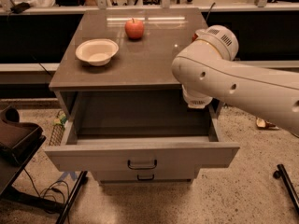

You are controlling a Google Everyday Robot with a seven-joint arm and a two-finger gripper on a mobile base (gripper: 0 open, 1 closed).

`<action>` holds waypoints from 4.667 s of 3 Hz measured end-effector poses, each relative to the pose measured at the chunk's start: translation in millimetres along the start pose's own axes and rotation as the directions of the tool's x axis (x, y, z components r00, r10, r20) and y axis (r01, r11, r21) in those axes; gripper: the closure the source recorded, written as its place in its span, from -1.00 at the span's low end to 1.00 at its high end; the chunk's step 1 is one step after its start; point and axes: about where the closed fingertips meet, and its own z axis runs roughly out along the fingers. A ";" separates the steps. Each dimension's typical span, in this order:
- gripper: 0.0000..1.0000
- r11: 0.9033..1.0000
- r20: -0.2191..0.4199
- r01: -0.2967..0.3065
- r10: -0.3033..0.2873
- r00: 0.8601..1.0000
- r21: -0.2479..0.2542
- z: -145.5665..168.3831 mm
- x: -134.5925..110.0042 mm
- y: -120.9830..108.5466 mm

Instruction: Open top drawer

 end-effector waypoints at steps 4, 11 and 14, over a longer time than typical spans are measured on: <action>1.00 0.985 0.090 -0.065 0.080 0.993 -0.158 70.8 -7.4 76.5; 0.20 0.915 0.127 -0.110 0.171 0.977 -0.388 15.4 36.9 215.1; -1.00 0.918 0.126 -0.109 0.168 0.978 -0.381 12.8 37.3 213.7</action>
Offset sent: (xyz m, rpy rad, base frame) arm -0.0143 0.0129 -0.0950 0.1125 0.1363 -0.0332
